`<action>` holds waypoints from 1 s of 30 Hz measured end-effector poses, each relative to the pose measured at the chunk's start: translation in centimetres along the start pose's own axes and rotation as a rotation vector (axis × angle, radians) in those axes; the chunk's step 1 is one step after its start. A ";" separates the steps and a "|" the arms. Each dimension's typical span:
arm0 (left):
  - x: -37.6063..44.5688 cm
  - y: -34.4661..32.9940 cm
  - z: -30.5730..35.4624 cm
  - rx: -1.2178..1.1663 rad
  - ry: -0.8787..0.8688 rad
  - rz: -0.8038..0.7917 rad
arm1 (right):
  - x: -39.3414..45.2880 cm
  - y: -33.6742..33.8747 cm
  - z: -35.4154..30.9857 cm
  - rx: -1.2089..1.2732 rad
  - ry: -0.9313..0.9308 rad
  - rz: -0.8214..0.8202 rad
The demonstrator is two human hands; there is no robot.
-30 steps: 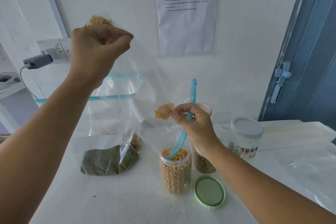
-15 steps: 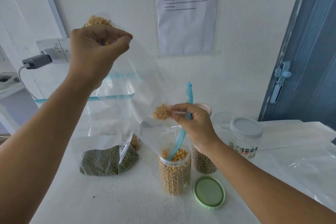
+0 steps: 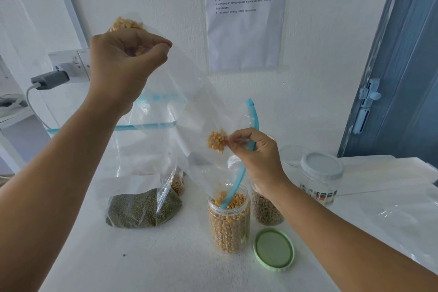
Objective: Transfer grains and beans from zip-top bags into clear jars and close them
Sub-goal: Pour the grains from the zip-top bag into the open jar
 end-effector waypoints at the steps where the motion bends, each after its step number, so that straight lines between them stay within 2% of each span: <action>1: -0.1 0.0 -0.1 0.002 0.001 0.002 | -0.1 0.0 0.1 0.009 -0.013 -0.005; 17: -0.4 -0.4 -0.5 0.012 -0.013 -0.018 | -0.7 -0.1 1.0 0.013 -0.060 -0.001; 30: -1.3 -0.4 1.1 0.139 -0.112 -0.192 | -1.2 -0.3 0.7 0.003 -0.039 -0.041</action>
Point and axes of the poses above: each hand's wrist, its own x-axis towards the middle knuckle, its own y-axis out of the back of the hand, z = x × y, the point moved 6 cm from there along x, towards the middle knuckle, and after that the axes turned 10 degrees about -y, right-handed, at the moved point
